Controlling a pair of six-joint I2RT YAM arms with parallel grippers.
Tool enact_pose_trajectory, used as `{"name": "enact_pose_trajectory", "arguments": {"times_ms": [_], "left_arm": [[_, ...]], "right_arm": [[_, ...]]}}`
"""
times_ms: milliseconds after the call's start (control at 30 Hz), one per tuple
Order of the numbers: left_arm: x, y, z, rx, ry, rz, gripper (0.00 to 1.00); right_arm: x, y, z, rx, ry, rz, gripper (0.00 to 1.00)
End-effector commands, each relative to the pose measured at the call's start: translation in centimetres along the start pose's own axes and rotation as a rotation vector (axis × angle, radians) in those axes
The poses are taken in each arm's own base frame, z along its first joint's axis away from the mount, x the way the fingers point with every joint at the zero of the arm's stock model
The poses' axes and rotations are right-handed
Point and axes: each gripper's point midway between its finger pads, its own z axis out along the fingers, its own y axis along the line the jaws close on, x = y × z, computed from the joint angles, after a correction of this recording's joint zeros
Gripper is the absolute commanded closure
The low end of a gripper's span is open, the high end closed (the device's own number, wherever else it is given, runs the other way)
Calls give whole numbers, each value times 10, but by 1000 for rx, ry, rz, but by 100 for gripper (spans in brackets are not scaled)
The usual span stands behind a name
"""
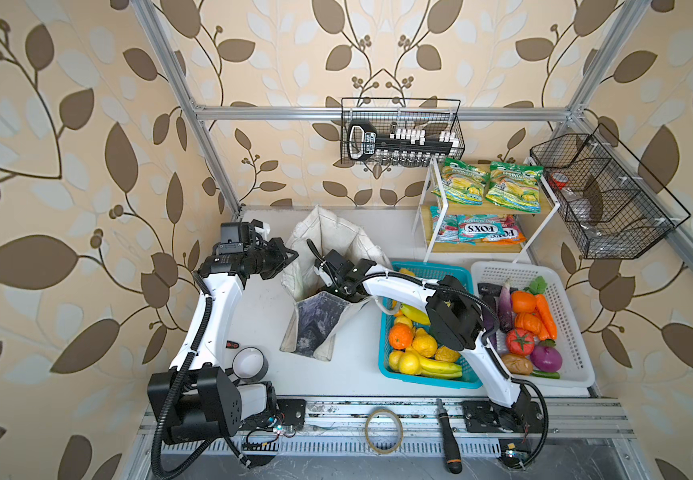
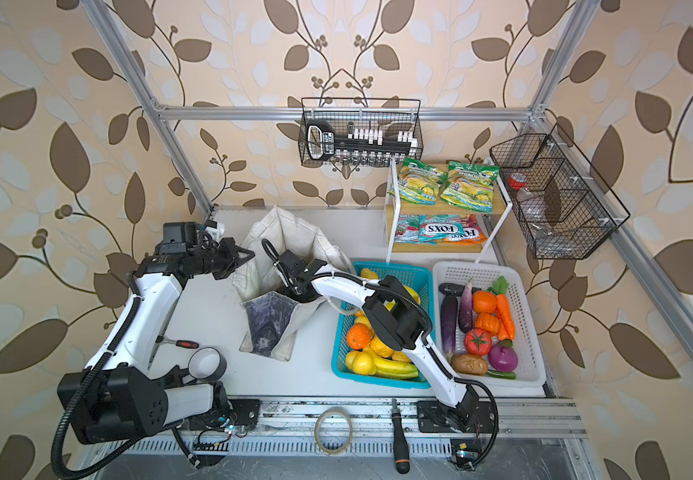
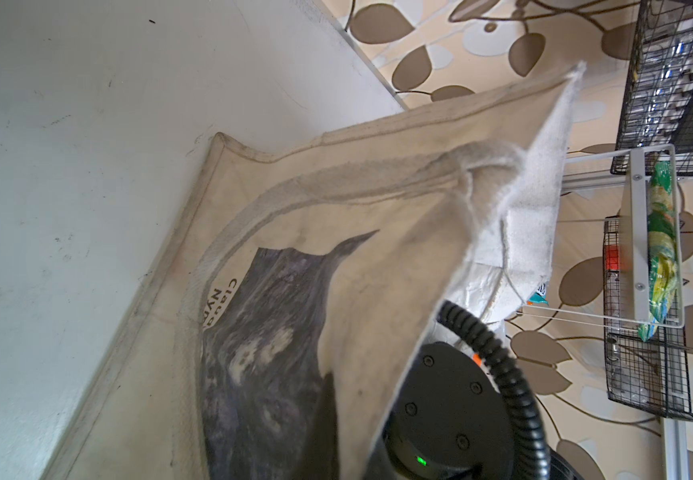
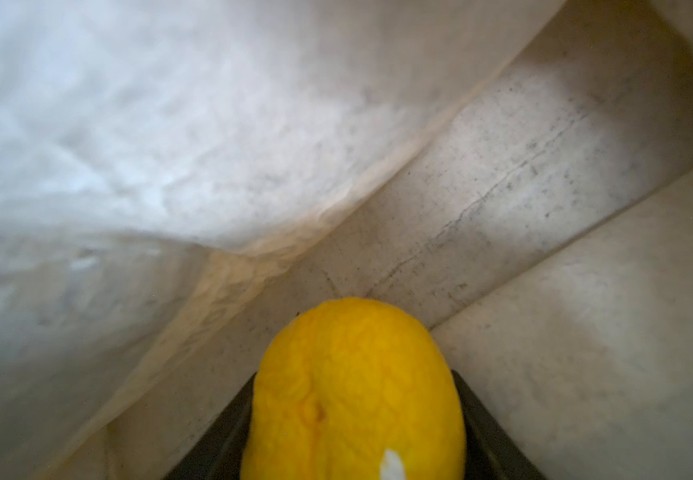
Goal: Place the food into the grocery bag and tie it
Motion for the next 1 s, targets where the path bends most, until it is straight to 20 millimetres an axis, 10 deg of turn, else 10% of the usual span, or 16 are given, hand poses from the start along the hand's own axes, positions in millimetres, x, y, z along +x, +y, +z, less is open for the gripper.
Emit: {"name": "enact_pose_trajectory", "arguments": {"times_ms": [0, 300, 733, 967], "left_arm": [[-5, -5, -2, 34, -15, 19, 100], [-4, -5, -3, 39, -18, 15, 100], [-5, -7, -3, 50, -27, 15, 100], [-4, -8, -5, 49, -31, 26, 100]], "right_arm": [[19, -12, 10, 35, 62, 14, 30], [-30, 4, -71, 5, -84, -13, 0], [-67, 11, -206, -6, -327, -40, 0], [-50, -10, -299, 85, -478, -38, 0]]}}
